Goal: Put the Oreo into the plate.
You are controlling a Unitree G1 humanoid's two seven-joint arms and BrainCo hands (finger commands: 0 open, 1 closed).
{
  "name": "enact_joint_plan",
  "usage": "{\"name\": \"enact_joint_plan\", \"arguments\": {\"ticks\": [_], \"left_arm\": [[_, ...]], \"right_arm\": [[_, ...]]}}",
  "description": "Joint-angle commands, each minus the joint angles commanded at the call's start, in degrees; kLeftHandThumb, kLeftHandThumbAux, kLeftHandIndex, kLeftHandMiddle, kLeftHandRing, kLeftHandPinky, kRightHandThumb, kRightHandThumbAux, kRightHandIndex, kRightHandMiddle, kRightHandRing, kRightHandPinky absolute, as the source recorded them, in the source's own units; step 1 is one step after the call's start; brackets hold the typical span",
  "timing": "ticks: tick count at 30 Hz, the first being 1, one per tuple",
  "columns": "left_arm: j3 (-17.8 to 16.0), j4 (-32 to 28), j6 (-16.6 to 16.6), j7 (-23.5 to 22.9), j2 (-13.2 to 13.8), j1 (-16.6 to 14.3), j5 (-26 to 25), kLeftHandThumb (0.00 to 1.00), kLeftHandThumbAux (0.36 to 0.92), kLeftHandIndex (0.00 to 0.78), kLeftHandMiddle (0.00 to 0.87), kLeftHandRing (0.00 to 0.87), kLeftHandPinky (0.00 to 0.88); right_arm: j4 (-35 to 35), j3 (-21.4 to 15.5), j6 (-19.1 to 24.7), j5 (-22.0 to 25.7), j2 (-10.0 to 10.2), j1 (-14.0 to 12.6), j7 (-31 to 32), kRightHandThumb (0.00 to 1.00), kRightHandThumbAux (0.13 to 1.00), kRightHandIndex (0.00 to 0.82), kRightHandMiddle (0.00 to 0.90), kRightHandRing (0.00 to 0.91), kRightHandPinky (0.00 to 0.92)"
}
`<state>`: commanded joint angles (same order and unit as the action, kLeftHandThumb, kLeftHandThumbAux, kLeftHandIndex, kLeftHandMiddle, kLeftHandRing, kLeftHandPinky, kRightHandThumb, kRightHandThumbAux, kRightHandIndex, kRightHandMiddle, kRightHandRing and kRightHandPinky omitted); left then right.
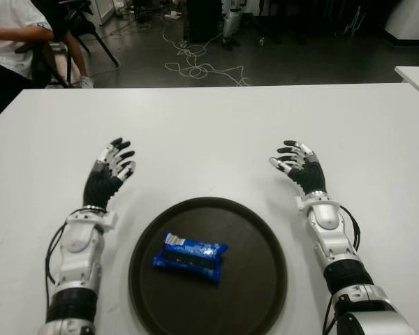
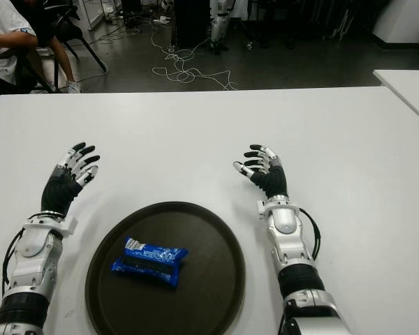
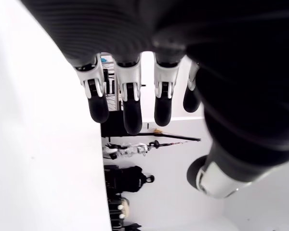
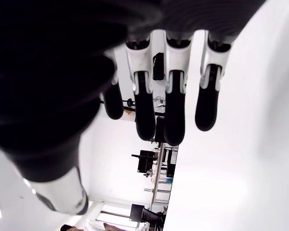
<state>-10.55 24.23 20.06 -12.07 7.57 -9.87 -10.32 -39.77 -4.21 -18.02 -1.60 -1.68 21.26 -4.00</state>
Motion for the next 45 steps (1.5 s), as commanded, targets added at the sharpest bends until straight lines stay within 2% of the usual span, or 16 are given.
{"name": "enact_joint_plan", "arguments": {"ticks": [9, 17, 27, 41, 45], "left_arm": [[-0.14, -3.82, -0.27, 1.16, -0.68, 1.61, 0.14, 0.08, 0.782, 0.097, 0.169, 0.17, 0.176], [-0.02, -6.17, -0.16, 3.17, -1.47, 2.42, 0.47, 0.11, 0.794, 0.102, 0.172, 0.178, 0.188], [0.1, -7.29, -0.21, 4.61, -2.11, 2.49, 0.53, 0.134, 0.806, 0.106, 0.175, 0.184, 0.197], [0.02, -7.0, -1.26, 5.6, -1.48, 1.49, 1.41, 0.139, 0.806, 0.099, 0.178, 0.183, 0.201], [0.01, -7.22, -1.18, 5.57, -1.32, 1.45, 1.6, 0.146, 0.808, 0.091, 0.177, 0.172, 0.194]], "right_arm": [[-0.13, 0.12, 0.09, -0.05, 0.16, 0.21, -0.09, 0.176, 0.783, 0.304, 0.39, 0.397, 0.405], [-0.12, 0.01, 0.54, 0.06, 0.2, 0.4, -0.33, 0.172, 0.782, 0.301, 0.384, 0.387, 0.393], [-0.01, -0.15, 1.46, 0.18, 0.07, 0.69, -0.51, 0.17, 0.793, 0.293, 0.379, 0.386, 0.398], [0.58, 0.01, 2.95, -0.04, -0.3, 1.36, -0.47, 0.16, 0.788, 0.282, 0.381, 0.389, 0.401], [0.68, 0.01, 3.15, 0.05, -0.21, 1.61, -0.43, 0.178, 0.794, 0.303, 0.39, 0.396, 0.405]]}}
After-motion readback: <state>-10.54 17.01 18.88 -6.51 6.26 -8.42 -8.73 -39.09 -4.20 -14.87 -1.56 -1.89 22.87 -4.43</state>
